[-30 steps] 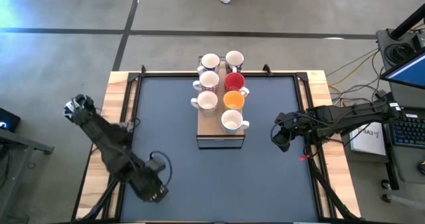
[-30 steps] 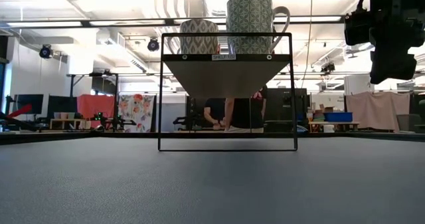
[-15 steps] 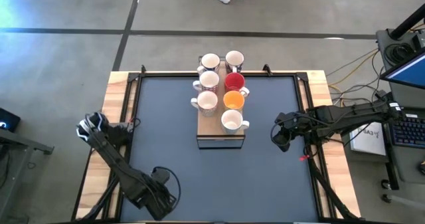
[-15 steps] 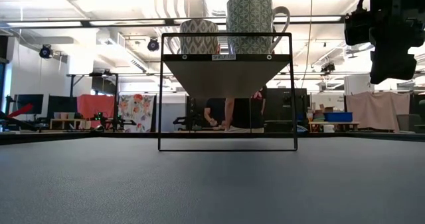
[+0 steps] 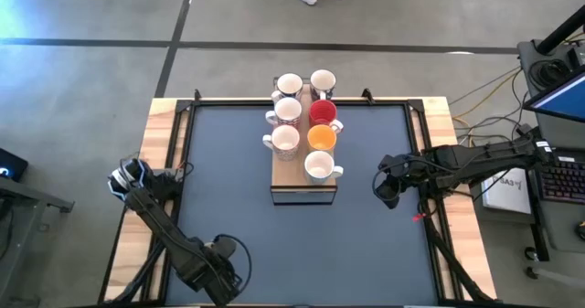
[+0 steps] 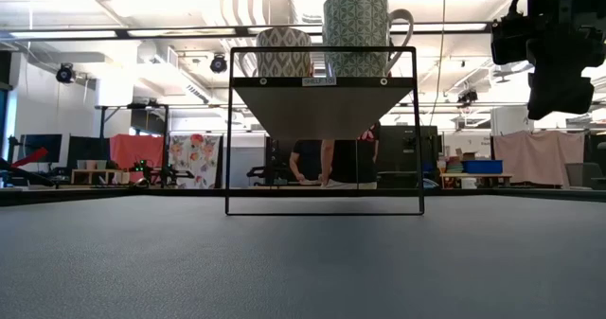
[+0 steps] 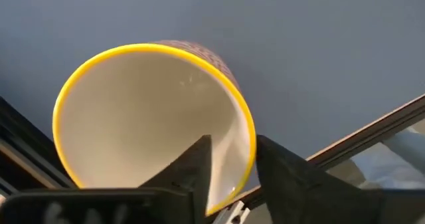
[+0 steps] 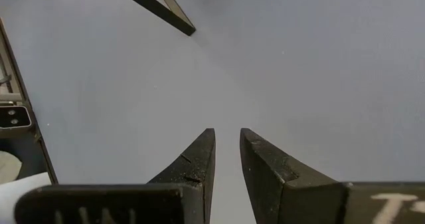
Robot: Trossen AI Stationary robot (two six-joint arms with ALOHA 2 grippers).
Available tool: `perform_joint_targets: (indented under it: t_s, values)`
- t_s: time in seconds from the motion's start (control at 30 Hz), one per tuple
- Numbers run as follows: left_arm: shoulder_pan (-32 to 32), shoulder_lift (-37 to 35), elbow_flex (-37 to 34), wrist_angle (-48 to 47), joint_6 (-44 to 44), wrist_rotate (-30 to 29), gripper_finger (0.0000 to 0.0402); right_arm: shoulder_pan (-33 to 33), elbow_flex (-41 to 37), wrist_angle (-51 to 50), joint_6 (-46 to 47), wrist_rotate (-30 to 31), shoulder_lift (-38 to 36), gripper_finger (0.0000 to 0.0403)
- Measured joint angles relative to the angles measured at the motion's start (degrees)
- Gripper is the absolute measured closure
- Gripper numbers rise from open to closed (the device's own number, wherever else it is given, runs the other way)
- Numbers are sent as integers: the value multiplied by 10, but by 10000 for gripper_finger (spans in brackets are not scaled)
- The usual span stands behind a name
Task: Place coffee mugs
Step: Put the orange patterned mug on the shelf
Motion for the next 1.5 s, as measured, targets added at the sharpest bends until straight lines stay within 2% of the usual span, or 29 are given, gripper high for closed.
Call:
perform_joint_targets:
  t_s: [0.2, 0.27, 0.5, 0.67, 0.87, 1.0, 1.5]
  values:
    - [10, 0, -9, 2, 33, -2, 382, 0, 0, 0, 0, 0, 0, 342]
    - [18, 0, -8, -1, 48, -3, 393, 0, 0, 0, 0, 0, 0, 342]
    - [58, 0, -2, -1, 124, -9, 396, 0, 0, 0, 0, 0, 0, 342]
    - [87, -7, 17, -12, 178, -41, 396, 0, 0, 0, 0, 0, 0, 342]
    - [126, -12, 63, -112, 248, -55, 396, 0, 0, 0, 0, 0, 0, 342]
    - [152, -23, 90, -160, 295, -88, 396, 0, 0, 0, 0, 0, 0, 342]
    - [262, -98, 94, -167, 464, -168, 397, 0, 0, 0, 0, 0, 0, 342]
